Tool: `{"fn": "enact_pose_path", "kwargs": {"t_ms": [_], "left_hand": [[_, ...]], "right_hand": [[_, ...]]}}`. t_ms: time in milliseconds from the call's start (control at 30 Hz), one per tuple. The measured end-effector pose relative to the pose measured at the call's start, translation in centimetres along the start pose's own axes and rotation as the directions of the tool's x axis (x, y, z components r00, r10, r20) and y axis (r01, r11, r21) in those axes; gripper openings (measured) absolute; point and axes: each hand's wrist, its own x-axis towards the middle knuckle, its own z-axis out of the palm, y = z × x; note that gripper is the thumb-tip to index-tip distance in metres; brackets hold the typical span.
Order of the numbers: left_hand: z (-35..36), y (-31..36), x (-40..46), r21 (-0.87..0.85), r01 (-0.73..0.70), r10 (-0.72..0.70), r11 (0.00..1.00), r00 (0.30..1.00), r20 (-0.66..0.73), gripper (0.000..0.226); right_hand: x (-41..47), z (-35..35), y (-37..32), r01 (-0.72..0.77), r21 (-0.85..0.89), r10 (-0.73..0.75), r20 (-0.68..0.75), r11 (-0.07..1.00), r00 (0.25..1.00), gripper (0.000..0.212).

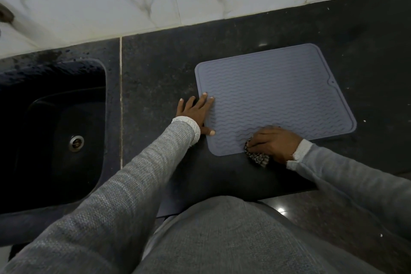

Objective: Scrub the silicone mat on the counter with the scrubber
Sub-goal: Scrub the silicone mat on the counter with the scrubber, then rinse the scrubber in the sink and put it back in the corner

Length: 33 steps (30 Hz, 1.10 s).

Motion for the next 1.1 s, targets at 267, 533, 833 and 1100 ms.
{"fn": "enact_pose_path", "kwargs": {"t_ms": [267, 533, 833, 1100], "left_hand": [[-0.1, 0.5, -0.4, -0.010, 0.006, -0.007, 1.000, 1.000, -0.006, 0.108], [2.0, 1.3, -2.5, -0.127, 0.073, -0.091, 0.989, 0.986, -0.142, 0.093], [2.9, 0.8, -4.9, -0.187, 0.175, -0.210, 0.967, 0.959, -0.188, 0.090], [3.7, -1.5, -8.1, -0.287, 0.313, -0.374, 0.905, 0.909, -0.186, 0.092]], "right_hand": [[0.4, -0.2, 0.9, -0.223, 0.236, 0.200, 0.118, 0.946, 0.973, 0.038], [3.2, -2.5, 1.8, -0.266, 0.290, 0.303, -0.090, 0.919, 0.949, 0.038], [9.4, -3.5, 1.1, -0.392, 0.268, 0.364, 0.150, 0.880, 0.919, 0.034], [15.0, -3.0, -0.9, -0.298, 0.250, 0.245, 0.223, 0.921, 0.944, 0.047]]}}
